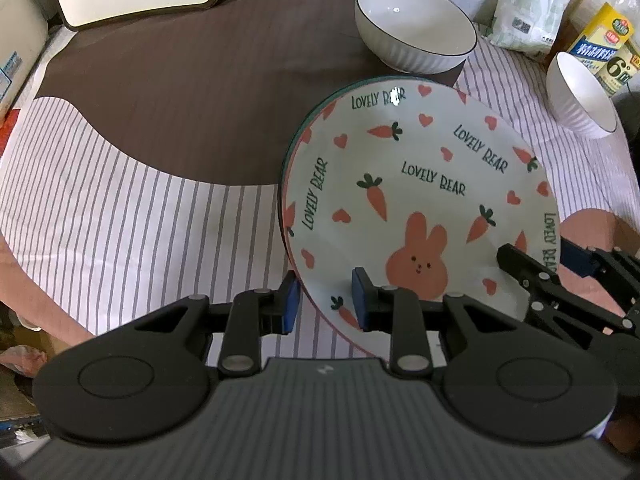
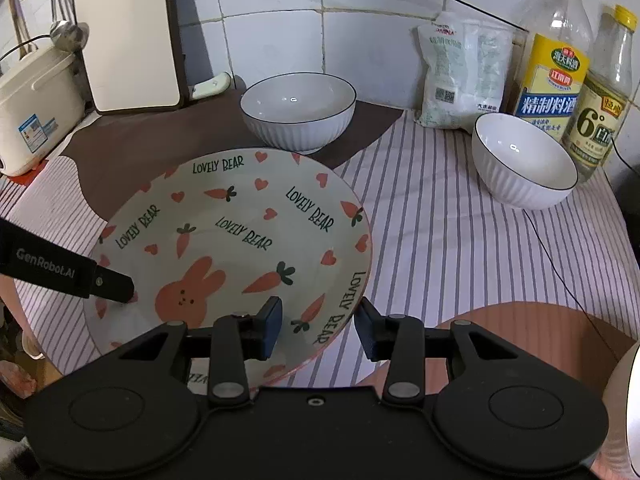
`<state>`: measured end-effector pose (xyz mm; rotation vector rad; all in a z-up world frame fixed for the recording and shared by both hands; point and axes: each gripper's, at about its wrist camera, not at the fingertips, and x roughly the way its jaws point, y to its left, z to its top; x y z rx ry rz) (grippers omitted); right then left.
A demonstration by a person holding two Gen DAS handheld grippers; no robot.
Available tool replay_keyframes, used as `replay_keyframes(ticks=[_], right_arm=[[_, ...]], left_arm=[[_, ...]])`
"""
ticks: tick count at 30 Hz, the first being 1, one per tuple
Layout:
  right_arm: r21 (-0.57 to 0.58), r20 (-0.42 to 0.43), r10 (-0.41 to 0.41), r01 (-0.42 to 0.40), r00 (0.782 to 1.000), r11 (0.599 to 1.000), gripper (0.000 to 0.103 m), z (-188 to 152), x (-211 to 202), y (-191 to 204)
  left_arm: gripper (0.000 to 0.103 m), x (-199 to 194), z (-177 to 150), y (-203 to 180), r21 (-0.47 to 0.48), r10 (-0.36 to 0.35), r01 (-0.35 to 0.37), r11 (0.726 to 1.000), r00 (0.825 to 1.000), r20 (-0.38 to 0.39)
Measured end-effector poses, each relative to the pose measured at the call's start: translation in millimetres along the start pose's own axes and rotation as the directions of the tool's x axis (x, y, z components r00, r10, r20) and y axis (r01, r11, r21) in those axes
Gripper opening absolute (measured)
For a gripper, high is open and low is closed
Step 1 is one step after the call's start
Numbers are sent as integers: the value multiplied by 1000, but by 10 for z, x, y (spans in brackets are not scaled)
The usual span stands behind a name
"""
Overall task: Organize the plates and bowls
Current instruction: 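Settle the pink-bunny plate flat on the plate stack with both grippers, then open both grippers and move them to a white ribbed bowl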
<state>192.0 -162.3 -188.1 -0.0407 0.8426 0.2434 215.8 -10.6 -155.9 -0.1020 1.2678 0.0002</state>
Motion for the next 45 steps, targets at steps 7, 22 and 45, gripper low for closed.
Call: replay_keyframes(ticks=[7, 22, 45], right_arm=[[5, 48, 35, -35, 998, 999, 46, -95, -37, -63], [40, 258, 13, -24, 966, 999, 47, -278, -925, -245], [218, 357, -252, 182, 899, 959, 72, -1073, -1762, -580]], left_arm=[[25, 4, 24, -5, -9, 7, -7, 1000, 1000, -9], [26, -519, -131, -135, 107, -44, 45, 993, 999, -14], [41, -1303, -516, -1244, 392, -224, 175, 903, 971, 84]])
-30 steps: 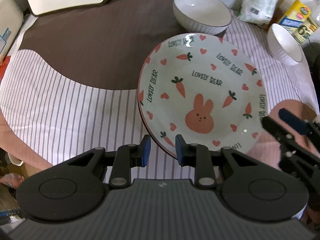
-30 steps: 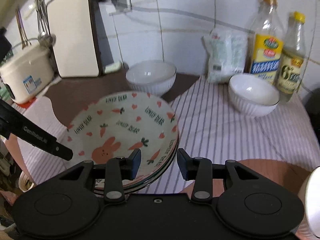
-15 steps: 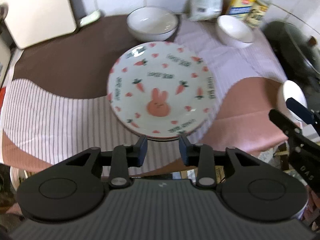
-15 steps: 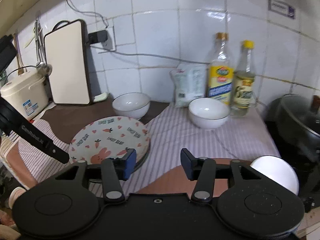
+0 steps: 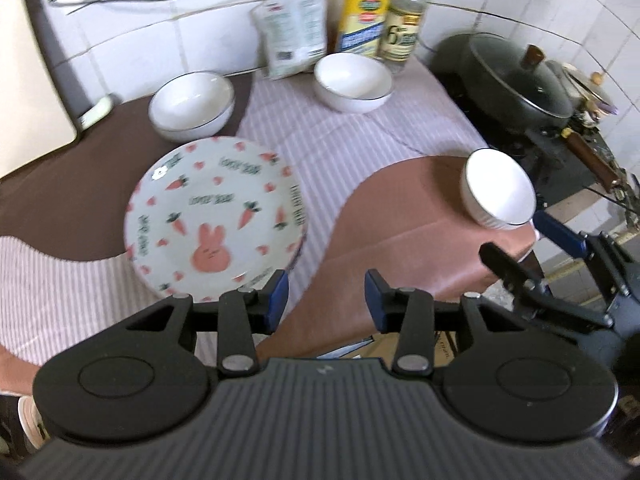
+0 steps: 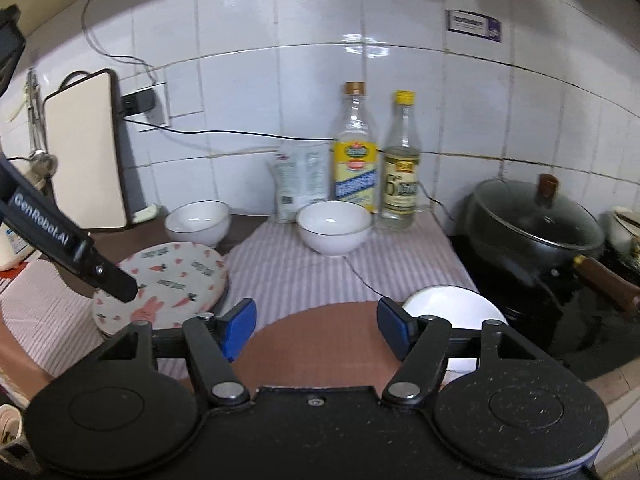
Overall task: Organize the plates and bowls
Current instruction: 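Open both grippers and move them to a white ribbed bowl, then close both grippers on opposite rims of the white ribbed bowl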
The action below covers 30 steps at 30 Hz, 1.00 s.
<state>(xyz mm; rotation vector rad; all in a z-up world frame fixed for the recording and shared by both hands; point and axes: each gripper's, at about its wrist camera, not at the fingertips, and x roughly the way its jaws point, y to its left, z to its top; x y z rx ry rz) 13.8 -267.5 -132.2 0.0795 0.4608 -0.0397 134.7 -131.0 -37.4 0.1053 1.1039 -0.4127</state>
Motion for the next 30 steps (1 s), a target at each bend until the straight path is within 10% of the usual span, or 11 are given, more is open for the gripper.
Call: replay_keyframes(ticks=[30], right_arm=[[112, -52, -235, 239, 971, 964, 97, -727, 756, -783]], left_arm=[[58, 966, 709, -922, 145, -215, 212, 966, 977, 3]])
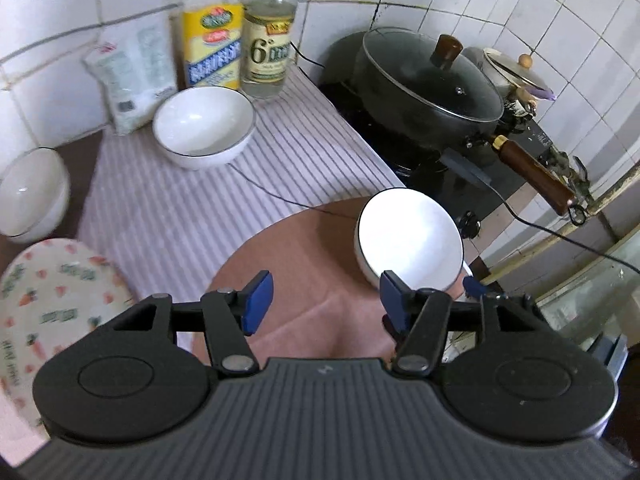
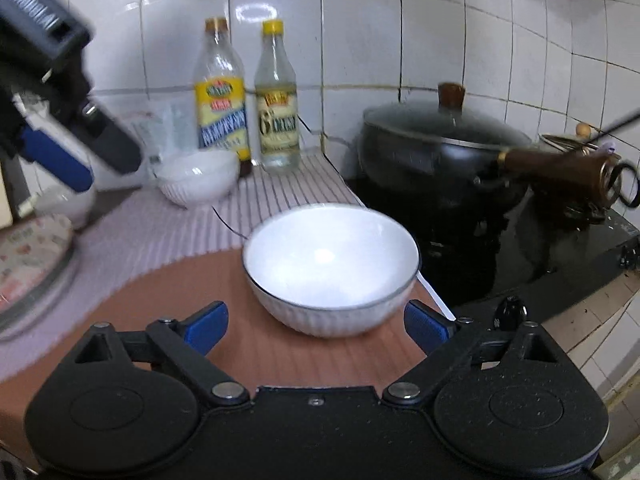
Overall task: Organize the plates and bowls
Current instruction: 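Close both grippers on opposite rims of the white ribbed bowl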
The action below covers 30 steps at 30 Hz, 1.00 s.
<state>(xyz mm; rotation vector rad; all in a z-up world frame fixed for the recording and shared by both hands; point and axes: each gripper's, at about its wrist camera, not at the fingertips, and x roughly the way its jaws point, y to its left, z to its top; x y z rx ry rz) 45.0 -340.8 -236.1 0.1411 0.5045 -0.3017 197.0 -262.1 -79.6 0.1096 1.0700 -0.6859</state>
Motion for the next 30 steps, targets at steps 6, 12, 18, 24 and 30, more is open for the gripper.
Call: replay_keyframes(ticks=[6, 12, 18, 24, 30], right_arm=[[-38, 10, -5, 6, 1000, 999, 97, -154, 188, -51], [-36, -6, 5, -6, 1000, 999, 97, -182, 381, -91], [19, 0, 22, -22, 1000, 1000, 97, -163, 470, -164], [13, 26, 44, -45, 999, 999, 97, -134, 512, -145], [16, 31, 49, -50, 998, 999, 98, -104, 503, -129]], left_arm=[[58, 449, 109, -94, -2, -51, 51, 999, 999, -9], [58, 846, 140, -228, 23, -62, 63, 998, 997, -48], [55, 1091, 137, -218, -9, -64, 63, 998, 994, -90], [34, 1172, 117, -188, -46, -100, 95, 994, 988, -114], [14, 1166, 70, -180, -54, -88, 83, 995, 992, -87]])
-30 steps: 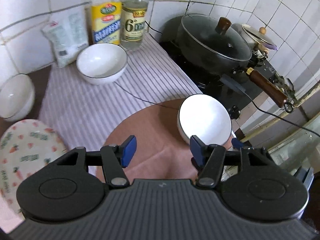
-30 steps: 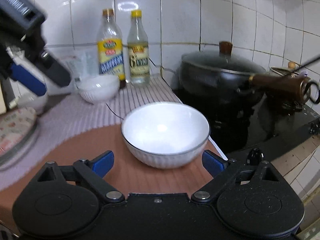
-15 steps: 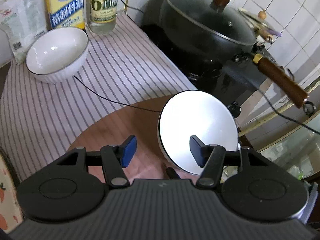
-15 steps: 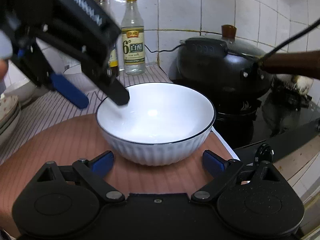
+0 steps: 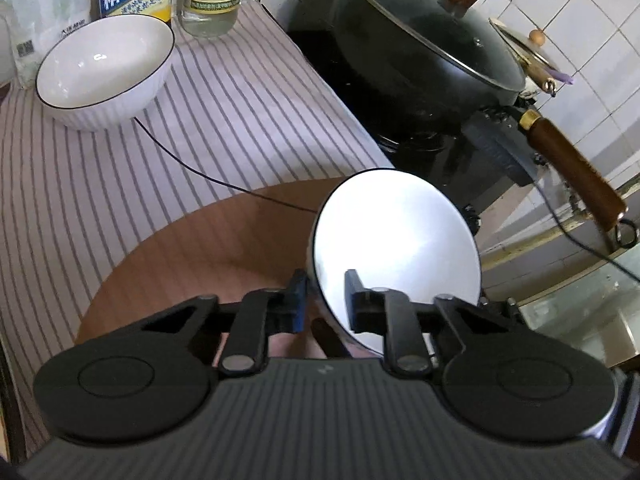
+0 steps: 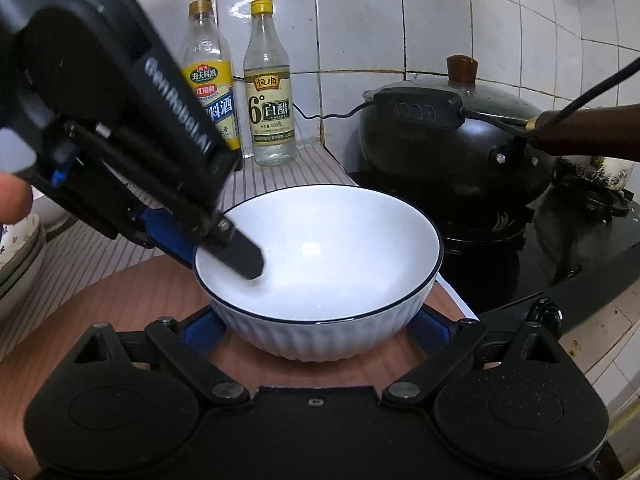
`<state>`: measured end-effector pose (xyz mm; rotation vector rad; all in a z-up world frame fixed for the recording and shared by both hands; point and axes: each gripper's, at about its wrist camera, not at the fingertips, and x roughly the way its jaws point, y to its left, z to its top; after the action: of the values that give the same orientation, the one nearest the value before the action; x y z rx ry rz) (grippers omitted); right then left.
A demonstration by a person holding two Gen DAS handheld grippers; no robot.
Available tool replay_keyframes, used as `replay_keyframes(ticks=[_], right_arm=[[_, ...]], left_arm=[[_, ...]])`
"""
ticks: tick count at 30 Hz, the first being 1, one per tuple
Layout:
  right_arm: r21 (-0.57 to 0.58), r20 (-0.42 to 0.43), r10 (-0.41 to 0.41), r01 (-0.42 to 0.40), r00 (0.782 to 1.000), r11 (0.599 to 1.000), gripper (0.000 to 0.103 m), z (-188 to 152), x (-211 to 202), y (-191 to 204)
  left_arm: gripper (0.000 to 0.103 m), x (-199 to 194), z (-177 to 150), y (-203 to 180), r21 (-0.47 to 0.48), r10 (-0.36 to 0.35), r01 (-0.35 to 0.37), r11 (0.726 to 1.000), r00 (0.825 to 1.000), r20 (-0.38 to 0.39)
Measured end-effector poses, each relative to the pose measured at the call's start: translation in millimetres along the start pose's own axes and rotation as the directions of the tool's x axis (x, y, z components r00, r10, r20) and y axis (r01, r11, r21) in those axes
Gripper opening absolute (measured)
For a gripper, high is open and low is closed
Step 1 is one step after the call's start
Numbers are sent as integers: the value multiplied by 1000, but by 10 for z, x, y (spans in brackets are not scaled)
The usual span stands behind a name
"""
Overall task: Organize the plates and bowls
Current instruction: 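Close both grippers on opposite rims of the white ribbed bowl, then lift the white bowl with both grippers toward the bowl by the bottles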
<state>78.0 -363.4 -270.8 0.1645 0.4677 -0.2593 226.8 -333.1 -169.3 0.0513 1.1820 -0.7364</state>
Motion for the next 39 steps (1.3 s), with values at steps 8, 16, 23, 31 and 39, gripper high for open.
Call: replay_keyframes(ticks=[8, 16, 23, 31, 39], right_arm=[[-13, 0, 18, -18, 1000, 1000, 98, -2, -54, 60], [-77, 18, 84, -83, 996, 994, 98, 98, -170, 265], [-132, 31, 180, -175, 983, 976, 98, 256, -208, 491], [-243, 20, 277, -264, 961, 933, 98, 353, -139, 764], [-292, -29, 367, -359, 930, 887, 98, 300, 43, 1044]], left_arm=[[13, -73, -39, 21, 6, 25, -25, 1000, 1000, 2], [13, -394, -85, 193, -57, 58, -58, 997, 998, 6], [13, -761, -180, 390, -81, 86, -80, 994, 993, 75], [13, -998, -302, 717, -188, 134, -113, 976, 986, 99], [13, -1001, -458, 1046, -272, 214, -187, 944, 974, 73]])
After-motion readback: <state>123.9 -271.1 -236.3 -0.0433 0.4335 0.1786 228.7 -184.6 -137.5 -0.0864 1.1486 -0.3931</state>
